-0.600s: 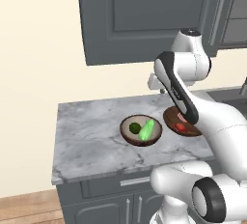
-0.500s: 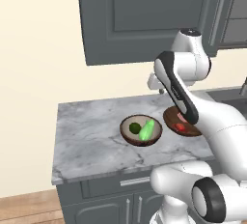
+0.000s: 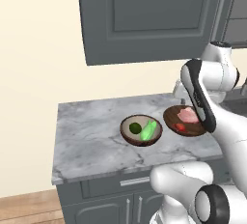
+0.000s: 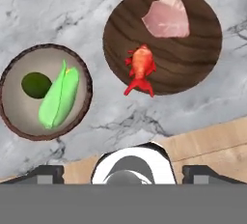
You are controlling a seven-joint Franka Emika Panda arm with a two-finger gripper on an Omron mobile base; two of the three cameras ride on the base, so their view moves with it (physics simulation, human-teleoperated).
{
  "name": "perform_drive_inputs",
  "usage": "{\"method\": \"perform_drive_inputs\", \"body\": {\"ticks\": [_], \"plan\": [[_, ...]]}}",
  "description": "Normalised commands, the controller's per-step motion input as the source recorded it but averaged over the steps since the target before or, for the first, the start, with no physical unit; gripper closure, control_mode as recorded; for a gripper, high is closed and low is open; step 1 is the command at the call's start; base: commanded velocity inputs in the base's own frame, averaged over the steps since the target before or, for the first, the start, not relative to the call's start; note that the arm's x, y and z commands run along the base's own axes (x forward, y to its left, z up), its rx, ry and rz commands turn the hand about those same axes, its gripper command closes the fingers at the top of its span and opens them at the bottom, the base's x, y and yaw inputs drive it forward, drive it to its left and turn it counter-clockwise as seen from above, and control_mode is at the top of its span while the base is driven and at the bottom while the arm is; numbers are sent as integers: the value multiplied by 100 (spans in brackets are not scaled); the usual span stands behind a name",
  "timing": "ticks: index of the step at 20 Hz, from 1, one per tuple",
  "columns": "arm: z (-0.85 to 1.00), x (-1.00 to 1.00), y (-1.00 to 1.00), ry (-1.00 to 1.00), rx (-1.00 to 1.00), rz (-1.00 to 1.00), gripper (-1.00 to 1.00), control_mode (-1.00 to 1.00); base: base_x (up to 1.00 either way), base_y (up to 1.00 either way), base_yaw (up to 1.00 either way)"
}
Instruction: Place the bowl with the lime and corn on the second highest shelf of the fridge. Place the bowl with the fish and steak on the top shelf of the fridge.
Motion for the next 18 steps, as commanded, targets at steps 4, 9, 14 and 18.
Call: {"method": "perform_drive_inputs", "body": {"ticks": [4, 9, 14, 18], "plan": [[-62, -2, -100, 25, 7, -53, -100, -100, 0, 0, 0], [-77, -4, -100, 20, 15, -61, -100, -100, 0, 0, 0], [-56, 0, -43, -2, 14, -17, -100, -100, 0, 0, 0], [-67, 15, 0, -10, 11, -6, -100, -100, 0, 0, 0]]}}
